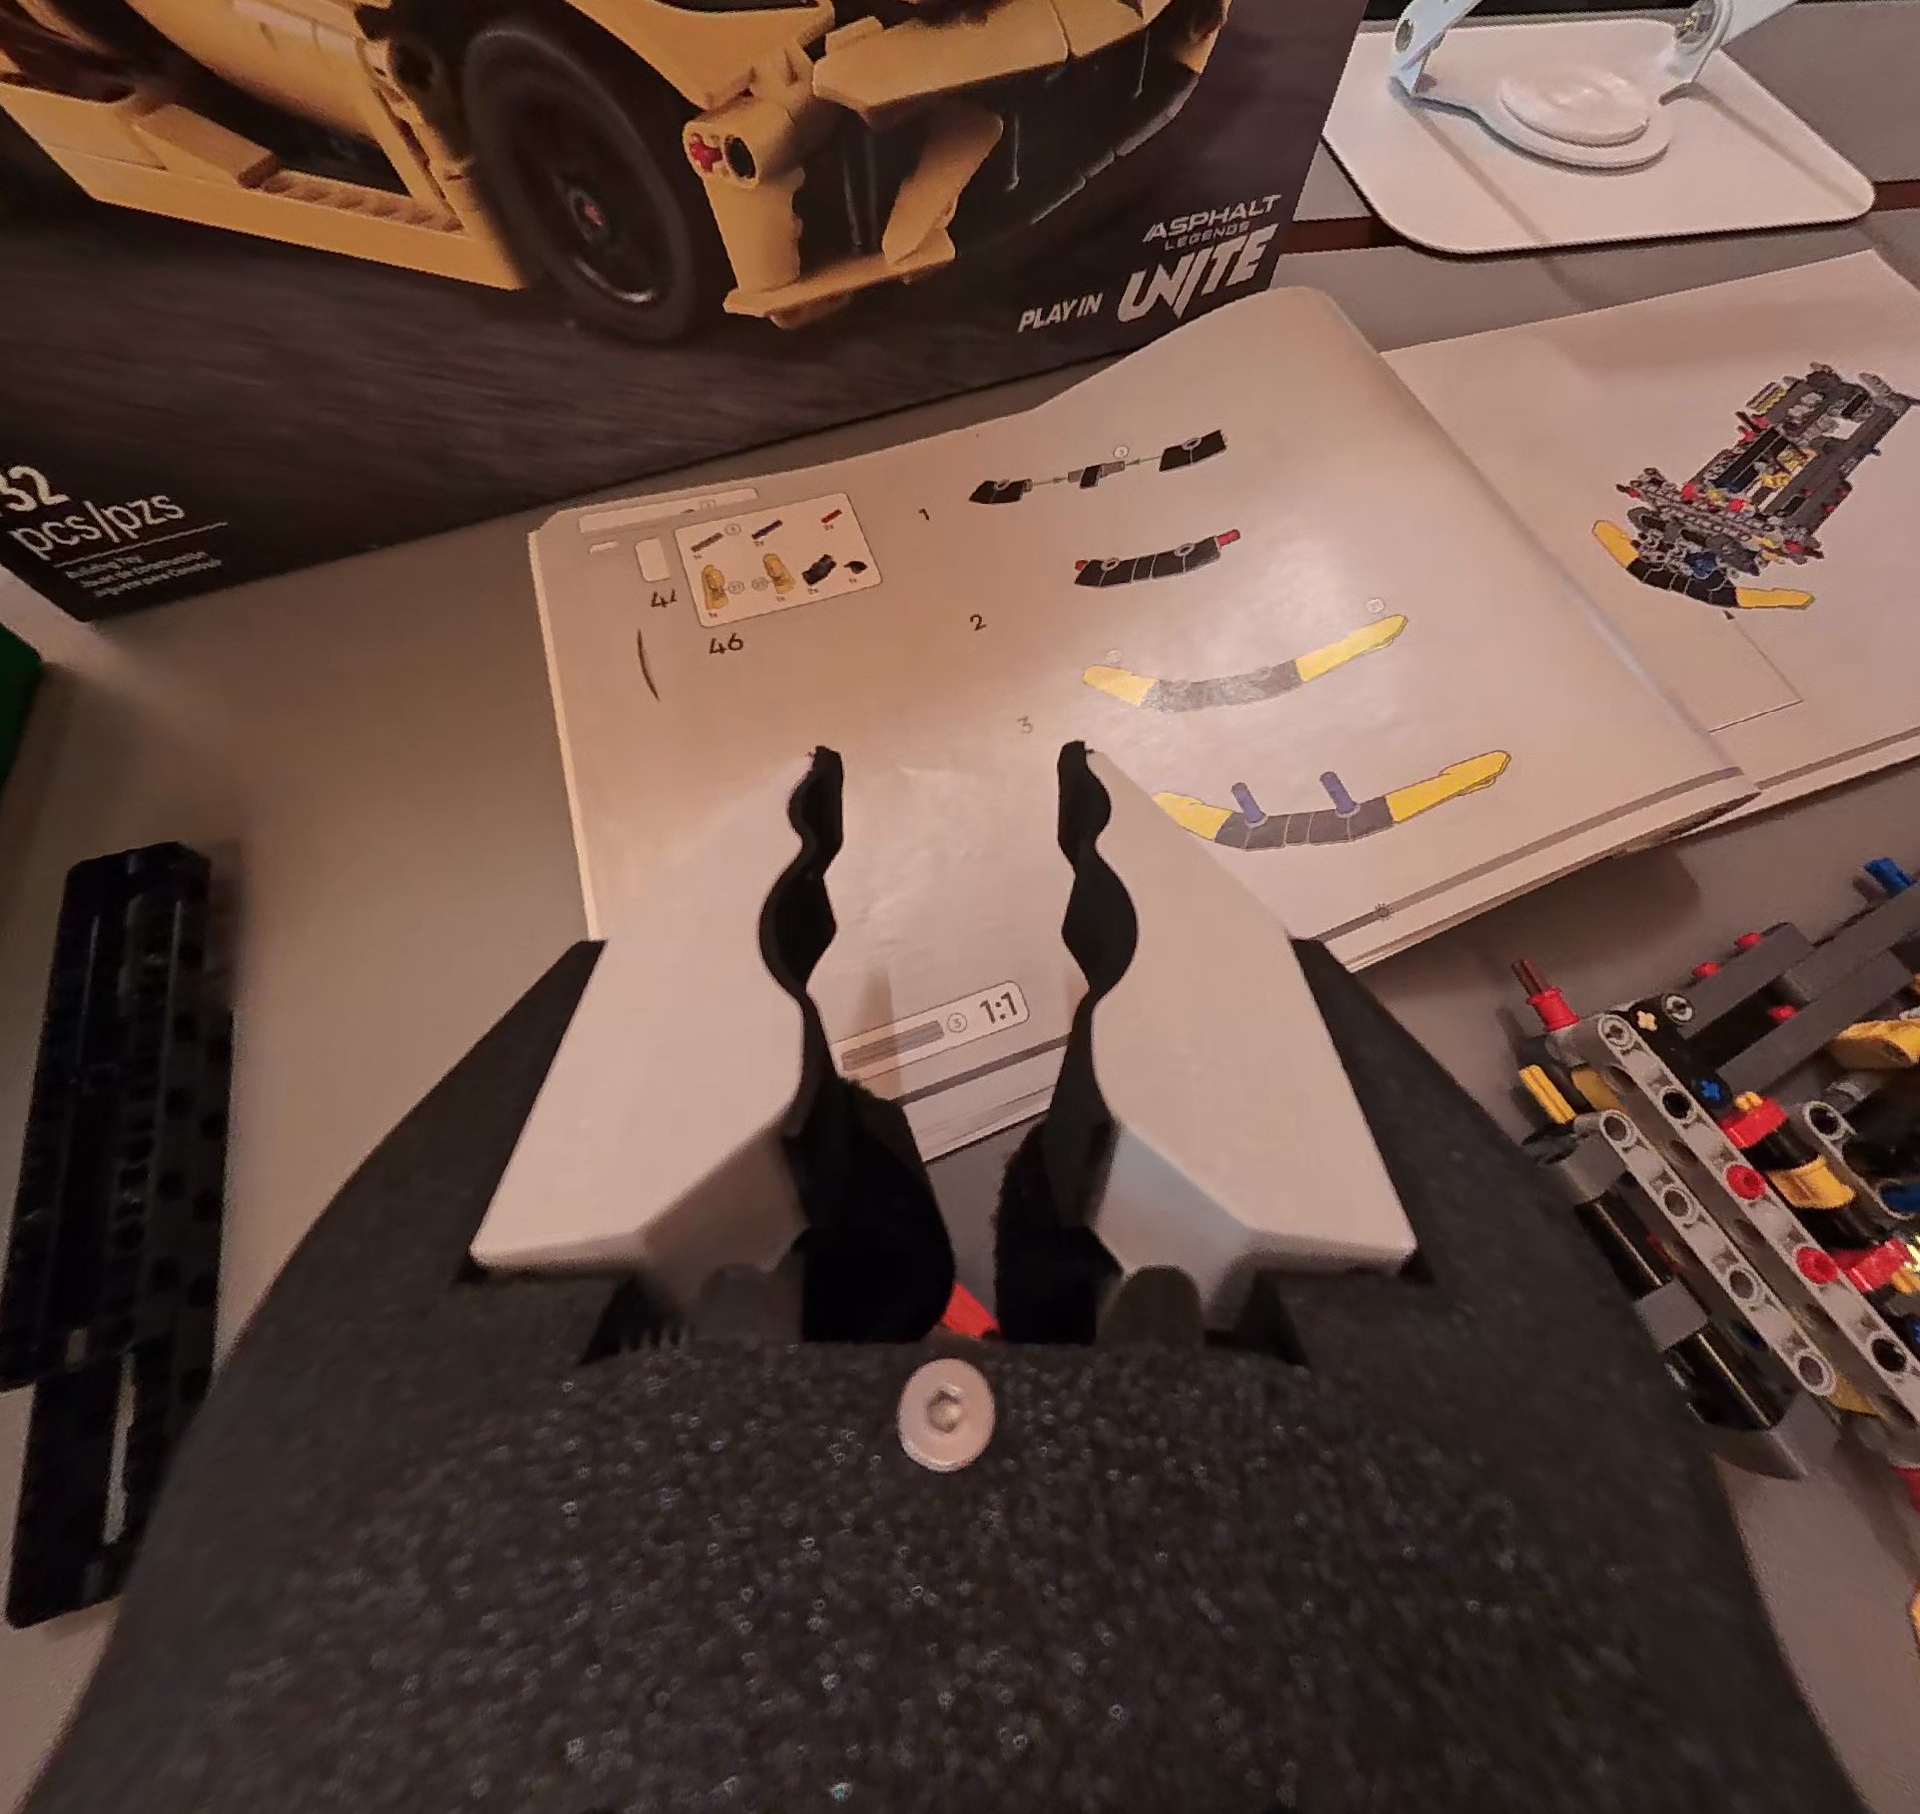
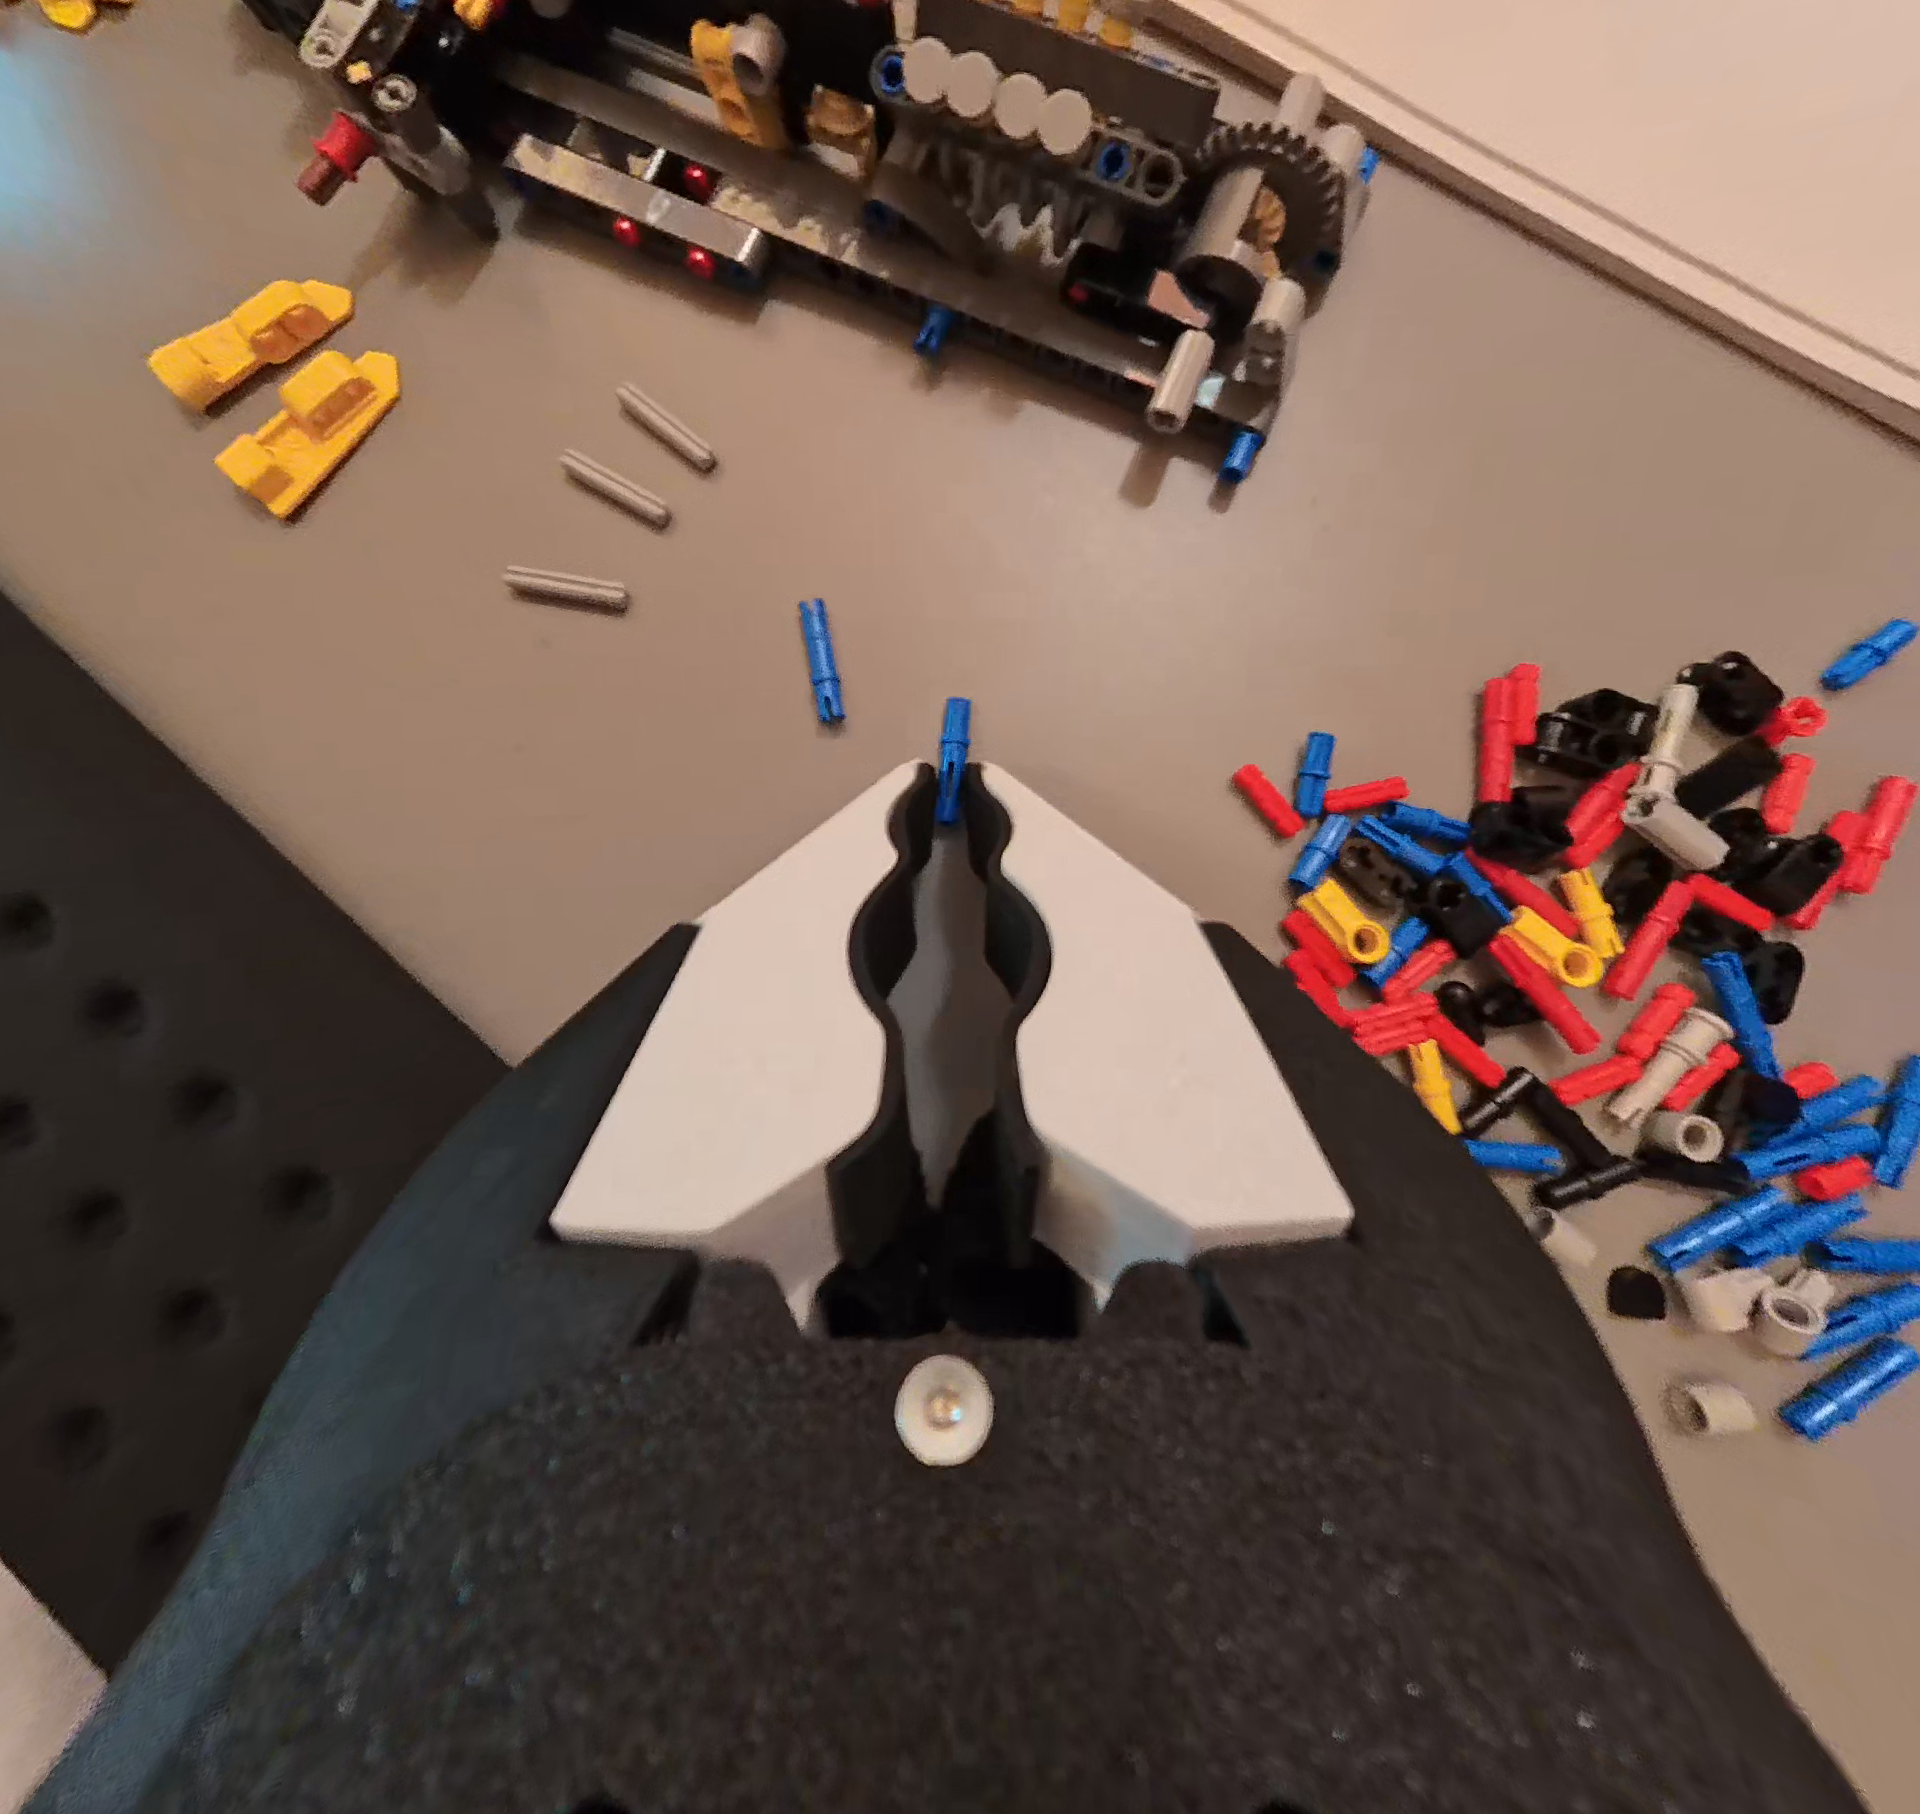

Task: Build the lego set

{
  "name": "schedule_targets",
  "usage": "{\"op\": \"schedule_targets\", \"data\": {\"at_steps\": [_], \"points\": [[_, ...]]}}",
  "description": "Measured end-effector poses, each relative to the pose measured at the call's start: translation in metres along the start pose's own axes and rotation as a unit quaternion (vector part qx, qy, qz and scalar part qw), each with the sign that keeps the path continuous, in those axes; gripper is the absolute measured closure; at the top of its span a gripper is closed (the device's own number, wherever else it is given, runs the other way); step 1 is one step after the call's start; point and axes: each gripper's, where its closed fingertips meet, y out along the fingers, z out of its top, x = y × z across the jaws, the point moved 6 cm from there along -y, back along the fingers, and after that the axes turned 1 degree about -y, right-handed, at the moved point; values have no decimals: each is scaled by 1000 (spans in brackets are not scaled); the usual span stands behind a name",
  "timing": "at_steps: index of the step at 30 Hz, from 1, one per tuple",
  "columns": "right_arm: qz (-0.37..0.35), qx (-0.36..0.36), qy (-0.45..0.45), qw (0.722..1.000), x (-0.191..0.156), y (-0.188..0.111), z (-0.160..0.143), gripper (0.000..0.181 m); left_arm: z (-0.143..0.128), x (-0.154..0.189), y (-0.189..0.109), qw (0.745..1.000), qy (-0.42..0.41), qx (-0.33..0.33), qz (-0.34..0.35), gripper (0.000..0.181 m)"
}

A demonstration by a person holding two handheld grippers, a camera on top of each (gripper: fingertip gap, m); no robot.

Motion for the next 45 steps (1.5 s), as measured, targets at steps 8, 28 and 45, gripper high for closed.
{"op": "schedule_targets", "data": {"at_steps": [8, 28, 45], "points": [[-33, 29, 14, 999, 12, -23, 0, 161, 2, 2, -1, 1000, -2, 6, -11, 141], [-195, 143, 151, 958, 113, -46, -3, 145, 0, 6, 1, 1000, 8, 2, -22, 141], [-158, 123, 134, 971, 112, -22, 17, 150, -1, 10, 1, 998, -10, -10, -55, 141]]}}
